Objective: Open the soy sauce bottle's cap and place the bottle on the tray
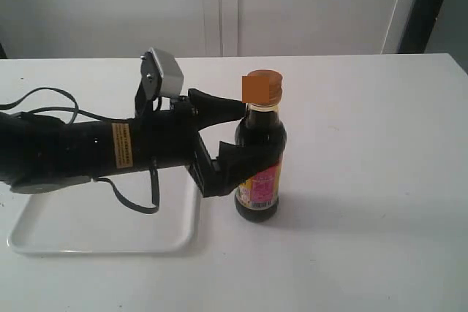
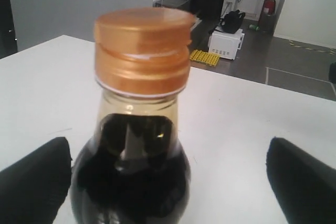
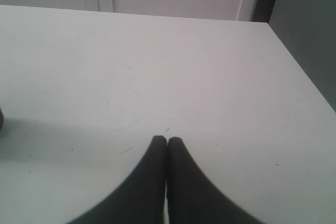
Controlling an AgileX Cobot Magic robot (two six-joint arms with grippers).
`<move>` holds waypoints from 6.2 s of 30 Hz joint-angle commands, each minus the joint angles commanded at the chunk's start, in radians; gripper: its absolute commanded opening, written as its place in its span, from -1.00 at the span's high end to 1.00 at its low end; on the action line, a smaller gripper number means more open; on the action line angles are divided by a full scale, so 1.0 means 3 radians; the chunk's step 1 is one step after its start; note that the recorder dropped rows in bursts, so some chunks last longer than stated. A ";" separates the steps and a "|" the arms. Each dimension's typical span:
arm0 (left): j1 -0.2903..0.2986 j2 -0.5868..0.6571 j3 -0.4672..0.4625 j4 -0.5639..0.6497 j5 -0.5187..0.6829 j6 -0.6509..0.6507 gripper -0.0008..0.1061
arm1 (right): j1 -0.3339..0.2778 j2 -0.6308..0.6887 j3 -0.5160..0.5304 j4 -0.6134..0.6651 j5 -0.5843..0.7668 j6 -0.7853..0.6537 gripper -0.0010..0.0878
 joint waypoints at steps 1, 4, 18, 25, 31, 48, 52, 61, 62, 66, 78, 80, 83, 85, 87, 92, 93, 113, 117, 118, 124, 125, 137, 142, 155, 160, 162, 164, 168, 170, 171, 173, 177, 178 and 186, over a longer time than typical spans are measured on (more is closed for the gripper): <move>-0.0009 0.0040 -0.0023 -0.0007 0.0000 0.0000 -0.98 | 0.0000 0.0000 0.0000 0.0000 0.0000 0.0000 0.98; -0.0049 0.0145 -0.0108 -0.0035 0.0000 0.0000 -0.98 | 0.0000 0.0000 0.0000 0.0000 0.0000 0.0000 0.98; -0.0062 0.0487 -0.0426 -0.0149 0.0000 0.0125 -0.98 | 0.0000 0.0000 0.0000 0.0000 0.0000 0.0000 0.98; -0.0062 0.0685 -0.0564 -0.0168 0.0000 0.0132 -0.98 | 0.0000 0.0000 0.0000 0.0000 0.0000 0.0000 0.98; -0.0062 0.0784 -0.0567 -0.0239 0.0000 0.0253 -0.98 | 0.0000 0.0000 0.0000 0.0000 0.0000 0.0000 0.98; -0.0062 0.0932 -0.0567 -0.0317 0.0000 0.0445 0.32 | 0.0000 0.0000 0.0000 0.0000 0.0000 0.0000 0.98; -0.0062 0.0932 -0.0567 -0.0281 0.0000 0.0454 0.98 | 0.0000 0.0000 0.0000 -0.0085 -0.0024 -0.0022 0.98; -0.0062 0.0932 -0.0567 -0.0271 0.0000 0.0514 0.99 | 0.0000 0.0000 0.0000 -0.0004 -0.0705 0.0047 0.98; -0.0062 0.0932 -0.0567 -0.0248 0.0000 0.0567 0.99 | 0.0000 0.0000 0.0000 0.0173 -0.0830 0.0172 0.98; -0.0062 0.0932 -0.0567 -0.0117 0.0000 0.0751 0.99 | 0.0000 0.0000 0.0000 0.0570 -0.1424 0.0745 0.98; -0.0062 0.0932 -0.0567 -0.0102 0.0000 0.0751 0.99 | 0.0000 0.0061 -0.0231 0.0384 -0.1960 0.1351 0.98; -0.0062 0.0932 -0.0567 -0.0102 0.0000 0.0751 0.99 | 0.0000 0.0163 -0.0373 0.0244 -0.1791 0.1351 0.98; -0.0062 0.0932 -0.0567 -0.0102 0.0000 0.0751 0.99 | 0.0000 0.0353 -0.0546 0.0090 -0.1721 0.1344 0.98; -0.0062 0.0932 -0.0567 -0.0102 0.0000 0.0751 0.99 | 0.0000 0.0495 -0.0645 -0.0131 -0.1721 0.1344 0.98; -0.0062 0.0932 -0.0567 -0.0102 0.0000 0.0751 0.99 | 0.0015 0.0661 -0.0751 -0.0275 -0.1721 0.1344 0.98; -0.0062 0.0932 -0.0567 -0.0102 0.0000 0.0751 0.99 | 0.0109 0.1237 -0.0987 -0.0521 -0.1721 0.1344 0.98; -0.0062 0.0932 -0.0567 -0.0102 0.0000 0.0751 0.99 | 0.0124 0.1336 -0.1025 -0.0529 -0.1721 0.1344 0.98; -0.0062 0.0932 -0.0567 -0.0103 0.0000 0.0767 0.99 | 0.0524 0.3604 -0.2440 0.1788 0.1134 -0.1939 0.98; -0.0062 0.0932 -0.0567 -0.0103 0.0000 0.0778 0.99 | 0.0374 0.3840 -0.2652 0.2291 0.1485 -0.2400 0.98; -0.0062 0.0932 -0.0567 -0.0103 0.0000 0.0778 0.99 | 0.0313 0.3908 -0.2701 0.2460 0.1601 -0.2543 0.98; -0.0062 0.0932 -0.0567 -0.0103 0.0000 0.0778 0.99 | -0.0045 0.4311 -0.2915 0.3315 0.2389 -0.3113 0.98; -0.0062 0.0932 -0.0567 -0.0103 0.0000 0.0778 0.99 | -0.0077 0.4381 -0.2937 0.3440 0.2497 -0.3153 0.98; -0.0062 0.0932 -0.0567 -0.0103 0.0000 0.0884 0.99 | 0.0070 0.4744 -0.2952 0.4809 0.2714 -0.3343 0.98; -0.0062 0.0932 -0.0567 -0.0103 0.0000 0.0884 0.99 | 0.0267 0.4773 -0.2952 0.4790 0.2631 -0.3333 0.98; -0.0062 0.0932 -0.0567 -0.0103 0.0000 0.0933 0.99 | 0.0461 0.4986 -0.2952 0.4793 0.2223 -0.3319 0.98; -0.0062 0.0932 -0.0567 -0.0103 0.0000 0.0964 0.99 | 0.0461 0.4991 -0.2952 0.4820 0.2084 -0.3319 0.98; -0.0062 0.0932 -0.0567 -0.0103 0.0000 0.0964 0.99 | 0.0461 0.4991 -0.2952 0.4871 0.2060 -0.3319 0.98; -0.0062 0.0932 -0.0567 -0.0103 0.0000 0.0964 0.99 | 0.0461 0.4991 -0.2952 0.4948 0.2061 -0.3326 0.98; -0.0062 0.0932 -0.0567 -0.0103 0.0000 0.0964 0.99 | 0.0461 0.4991 -0.2952 0.5008 0.2061 -0.3336 0.98; -0.0062 0.0932 -0.0567 -0.0103 0.0000 0.0977 0.99 | 0.0461 0.4991 -0.2952 0.5021 0.2054 -0.3344 0.98; -0.0062 0.0932 -0.0567 -0.0103 0.0000 0.0977 0.99 | 0.0461 0.4991 -0.2952 0.5050 0.2053 -0.3344 0.98; -0.0062 0.0932 -0.0567 -0.0103 0.0000 0.1035 0.99 | 0.0461 0.4991 -0.2952 0.5121 0.2053 -0.3361 0.98; -0.0062 0.0932 -0.0559 -0.0103 0.0000 0.1050 0.99 | 0.0461 0.4991 -0.2959 0.5264 0.2029 -0.3437 0.98; -0.0062 0.0932 -0.0559 -0.0103 0.0000 0.1050 0.99 | 0.0461 0.4991 -0.2959 0.5272 0.2018 -0.3446 0.98; -0.0062 0.0932 -0.0559 -0.0103 0.0000 0.1050 0.99 | 0.0461 0.4991 -0.3100 0.5304 0.1874 -0.3499 0.98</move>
